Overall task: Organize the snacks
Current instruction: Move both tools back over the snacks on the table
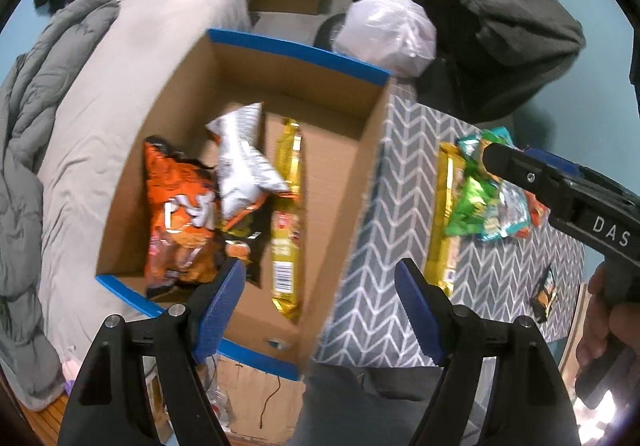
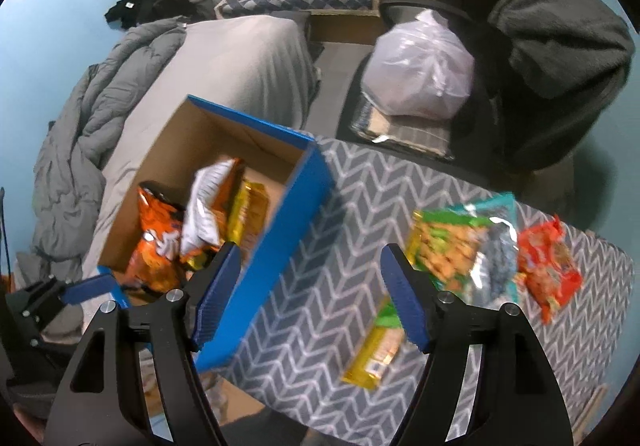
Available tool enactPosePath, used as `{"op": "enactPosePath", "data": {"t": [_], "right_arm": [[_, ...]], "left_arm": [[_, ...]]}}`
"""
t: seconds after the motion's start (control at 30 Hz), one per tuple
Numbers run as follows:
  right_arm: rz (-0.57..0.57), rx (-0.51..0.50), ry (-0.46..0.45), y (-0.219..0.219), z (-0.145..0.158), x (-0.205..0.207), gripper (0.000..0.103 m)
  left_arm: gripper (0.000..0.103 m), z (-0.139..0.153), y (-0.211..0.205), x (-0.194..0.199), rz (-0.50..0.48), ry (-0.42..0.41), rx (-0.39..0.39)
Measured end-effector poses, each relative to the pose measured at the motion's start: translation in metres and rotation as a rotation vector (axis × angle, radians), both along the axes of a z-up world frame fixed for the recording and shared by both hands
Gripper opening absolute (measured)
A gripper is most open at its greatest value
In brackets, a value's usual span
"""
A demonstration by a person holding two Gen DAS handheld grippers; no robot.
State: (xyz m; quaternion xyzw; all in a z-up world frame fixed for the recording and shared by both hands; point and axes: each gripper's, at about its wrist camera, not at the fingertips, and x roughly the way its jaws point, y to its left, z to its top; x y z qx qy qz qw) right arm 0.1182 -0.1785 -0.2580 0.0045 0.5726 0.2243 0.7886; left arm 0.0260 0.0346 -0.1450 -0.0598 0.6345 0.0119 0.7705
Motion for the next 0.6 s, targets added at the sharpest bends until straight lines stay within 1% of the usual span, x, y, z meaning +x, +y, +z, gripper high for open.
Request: {"op": "enactPosePath", "data": {"t": [0.3, 0.4, 0.6], "right_arm": [[-0.049, -0.006, 0.023, -0.067, -0.005, -0.015, 0.074], [-0.062, -0.019, 0.028, -0.092, -0.008, -0.023, 0.078], [-0.094, -0.044, 0.041, -0.141, -0.014, -0.038, 0.079]], "left_arm": [[0.078, -0.003, -0.062, -0.003, -0.111, 0.020, 0.002], [0.078, -0.005, -0.083, -0.003, -0.153, 0.030, 0.005], [0.079, -0.018, -0.122, -0.005, -0.234, 0.069, 0.005]]}}
